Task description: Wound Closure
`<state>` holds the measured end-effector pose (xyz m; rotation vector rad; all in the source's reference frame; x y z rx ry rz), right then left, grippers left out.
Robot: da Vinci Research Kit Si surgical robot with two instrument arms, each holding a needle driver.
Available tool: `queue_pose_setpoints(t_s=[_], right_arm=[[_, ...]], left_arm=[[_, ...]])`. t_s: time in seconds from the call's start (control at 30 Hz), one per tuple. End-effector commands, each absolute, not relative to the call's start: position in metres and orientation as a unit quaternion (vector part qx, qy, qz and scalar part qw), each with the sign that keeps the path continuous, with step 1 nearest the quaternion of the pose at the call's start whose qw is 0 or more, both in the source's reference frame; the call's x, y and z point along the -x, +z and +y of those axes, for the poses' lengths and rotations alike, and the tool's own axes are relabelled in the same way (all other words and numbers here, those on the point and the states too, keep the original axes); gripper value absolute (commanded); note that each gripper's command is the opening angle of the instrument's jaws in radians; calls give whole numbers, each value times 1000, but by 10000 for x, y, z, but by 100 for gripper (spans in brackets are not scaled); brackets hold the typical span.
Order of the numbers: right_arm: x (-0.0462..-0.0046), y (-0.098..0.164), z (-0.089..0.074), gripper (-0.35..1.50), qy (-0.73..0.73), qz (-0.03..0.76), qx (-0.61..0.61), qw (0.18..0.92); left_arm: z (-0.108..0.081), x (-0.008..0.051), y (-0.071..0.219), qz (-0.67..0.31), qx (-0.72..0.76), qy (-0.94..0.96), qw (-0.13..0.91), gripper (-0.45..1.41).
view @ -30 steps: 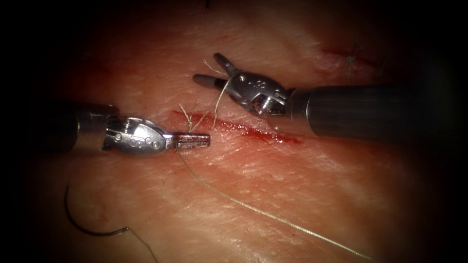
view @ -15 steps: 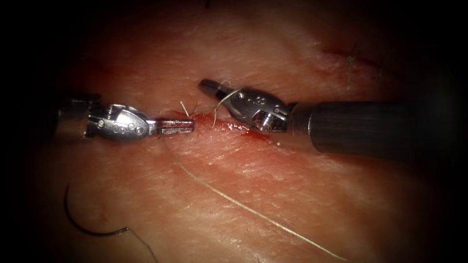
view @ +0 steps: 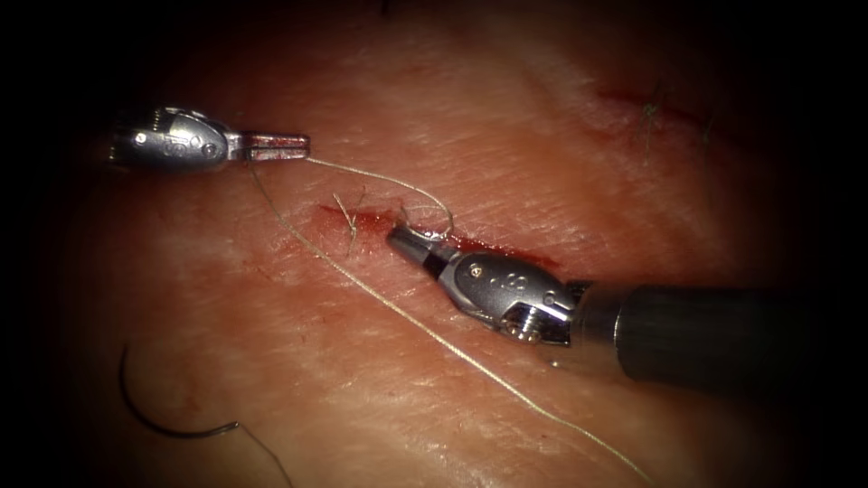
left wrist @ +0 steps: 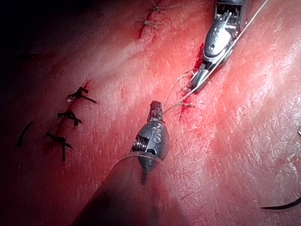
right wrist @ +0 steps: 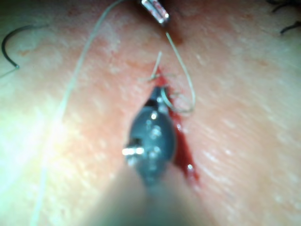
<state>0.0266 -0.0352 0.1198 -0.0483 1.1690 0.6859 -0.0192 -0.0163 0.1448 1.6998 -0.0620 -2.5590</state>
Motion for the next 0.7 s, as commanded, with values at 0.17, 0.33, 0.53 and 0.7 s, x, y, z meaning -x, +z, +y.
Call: queue_pose_setpoints(t_s=[0.17, 0.33, 0.53, 0.7], right_arm=[[-272, 1197, -381, -35, 305, 545, 16, 781], [-281, 1189, -403, -35, 293, 552, 8, 781], [-288, 1181, -416, -35, 285, 557, 2, 780], [-294, 1175, -432, -35, 275, 565, -5, 778]], left_arm=[[-122, 208, 1463, -17, -550, -835, 20, -45], [-76, 214, 1471, -22, -546, -837, 16, -45], [-17, 213, 1483, -33, -538, -842, -3, -45], [16, 217, 1497, -44, -533, -845, -18, -45]])
